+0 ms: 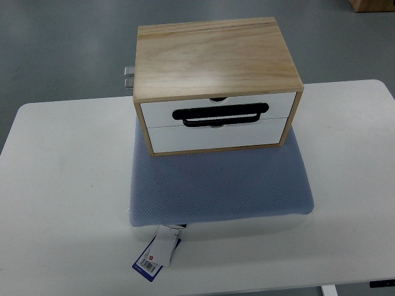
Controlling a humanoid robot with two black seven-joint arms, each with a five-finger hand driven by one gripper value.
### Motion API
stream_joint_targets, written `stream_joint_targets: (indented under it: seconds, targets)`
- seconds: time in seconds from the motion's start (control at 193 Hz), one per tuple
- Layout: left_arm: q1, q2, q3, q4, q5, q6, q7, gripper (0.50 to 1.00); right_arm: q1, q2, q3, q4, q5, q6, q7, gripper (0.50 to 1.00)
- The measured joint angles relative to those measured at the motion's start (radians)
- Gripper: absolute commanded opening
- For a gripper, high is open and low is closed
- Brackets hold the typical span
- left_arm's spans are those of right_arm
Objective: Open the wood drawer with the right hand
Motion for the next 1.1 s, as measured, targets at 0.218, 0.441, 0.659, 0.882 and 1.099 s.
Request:
stream_joint_targets:
  seconds: [0.218, 0.441, 0.659, 0.882, 1.099]
  targets:
    - [-0.005, 0.000, -0.001, -0.010, 0.000, 0.000, 0.007, 1.000, 0.256, 0.004, -0.291, 0.305, 0.046, 0.015, -0.178, 0.942]
    - [-0.005, 0.000, -0.002, -0.008, -0.004, 0.001, 0.009, 1.000, 0.335, 0.022, -0.403, 0.513, 0.305, -0.114, -0.248, 0.940]
    - [-0.005, 0.000, -0.002, -0.008, -0.004, 0.001, 0.009, 1.000, 0.310, 0.099, -0.424, 0.554, 0.380, -0.211, -0.249, 0.942]
    - [-0.007, 0.000, -0.002, -0.010, -0.004, 0.001, 0.009, 1.000, 0.233, 0.144, -0.425, 0.552, 0.345, -0.221, -0.249, 0.944]
    - [-0.007, 0.000, -0.003, -0.010, -0.009, 0.001, 0.009, 1.000, 0.154, 0.148, -0.431, 0.545, 0.240, -0.244, -0.249, 0.944]
